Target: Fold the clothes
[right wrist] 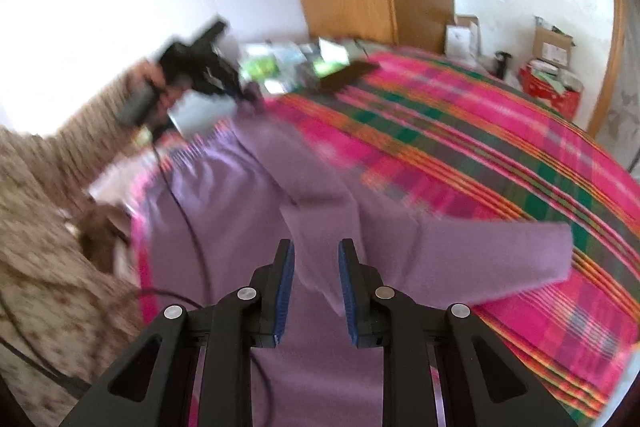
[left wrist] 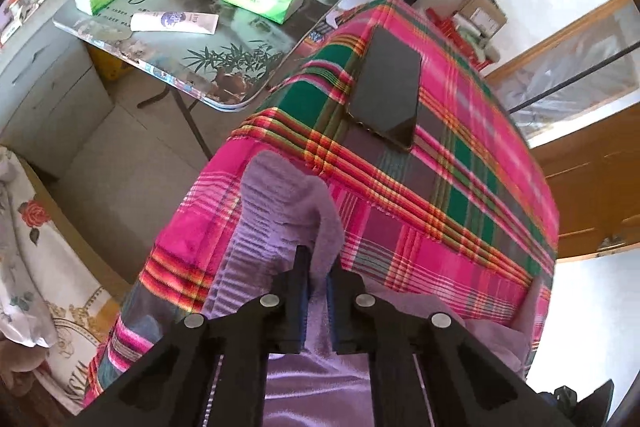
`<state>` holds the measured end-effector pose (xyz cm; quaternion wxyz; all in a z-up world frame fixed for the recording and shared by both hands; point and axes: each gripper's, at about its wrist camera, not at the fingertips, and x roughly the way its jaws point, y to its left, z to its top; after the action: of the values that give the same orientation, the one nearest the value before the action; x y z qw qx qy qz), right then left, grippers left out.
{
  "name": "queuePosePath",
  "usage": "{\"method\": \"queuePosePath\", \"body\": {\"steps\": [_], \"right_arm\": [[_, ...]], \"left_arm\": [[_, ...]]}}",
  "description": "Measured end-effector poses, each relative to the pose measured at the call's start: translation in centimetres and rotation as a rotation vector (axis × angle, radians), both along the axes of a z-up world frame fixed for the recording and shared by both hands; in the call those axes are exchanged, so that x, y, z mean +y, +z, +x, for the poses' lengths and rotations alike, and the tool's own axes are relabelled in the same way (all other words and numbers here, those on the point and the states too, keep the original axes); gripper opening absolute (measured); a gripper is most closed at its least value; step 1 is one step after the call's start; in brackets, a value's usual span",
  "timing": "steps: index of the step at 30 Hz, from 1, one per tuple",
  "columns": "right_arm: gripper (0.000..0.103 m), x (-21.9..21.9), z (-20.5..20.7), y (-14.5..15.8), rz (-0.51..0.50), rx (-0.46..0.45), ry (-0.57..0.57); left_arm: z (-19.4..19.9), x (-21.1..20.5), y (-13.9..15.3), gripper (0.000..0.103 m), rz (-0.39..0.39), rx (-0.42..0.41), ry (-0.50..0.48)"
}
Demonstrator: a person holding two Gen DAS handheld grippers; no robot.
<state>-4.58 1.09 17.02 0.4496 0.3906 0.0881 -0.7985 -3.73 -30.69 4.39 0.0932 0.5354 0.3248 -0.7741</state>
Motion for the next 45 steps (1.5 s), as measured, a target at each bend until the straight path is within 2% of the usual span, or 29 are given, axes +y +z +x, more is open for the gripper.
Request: {"method": "queuePosePath", "body": {"steps": [1,6,9,16,22,24,25,28,32,38,45], "right_arm": [[0.023,-0.1,-0.3,0.3,-0.024,-0.001,0.000],[0.023,-2.8,-3.5,-1.1,0.044,-0.020,-0.051],[0.023,-4.7,-5.4,-1.8,0.044,-0.047,-0.039],[0.024,-9.1,-7.5,-4.0,0.072,-0.130,0.086],[0.024,-10.5,-5.9,-5.0,0.115,-0.145,0.175],[0.018,-10.9,-4.8,-5.2,0.147,-0.122,0.203],[0.011,-11.0,-4.2,-5.2,0.165,-0.099,0.213],[0.007,-11.0,-2.7,-4.7,0.181,-0.039,0.214],[0.006,-10.6,-1.5,-4.4,0.170,-0.028,0.220],[0.006,-10.6,-0.3,-5.5,0.186,-0.087,0.259],[0.010,-10.6,-1.0,-4.6,0.159,-0.095,0.253]], "left_arm": [[0.5,-0.3,0.0,0.007,0.008,0.010,0.008],[2.7,-1.7,-0.3,0.007,0.068,0.044,0.058],[4.0,-2.2,-0.4,0.007,0.095,0.057,0.077],[5.8,-2.8,-1.0,0.007,0.140,0.073,0.103],[6.6,-3.1,-2.0,0.007,0.176,0.071,0.124],[6.9,-3.3,-2.3,0.007,0.186,0.068,0.131],[6.9,-3.3,-2.3,0.007,0.187,0.068,0.131],[7.2,-3.5,-2.4,0.007,0.197,0.070,0.141],[7.5,-3.7,-2.7,0.007,0.206,0.067,0.154],[7.7,-3.8,-3.3,0.007,0.215,0.060,0.155],[8.0,-3.8,-3.9,0.007,0.219,0.043,0.163]]}}
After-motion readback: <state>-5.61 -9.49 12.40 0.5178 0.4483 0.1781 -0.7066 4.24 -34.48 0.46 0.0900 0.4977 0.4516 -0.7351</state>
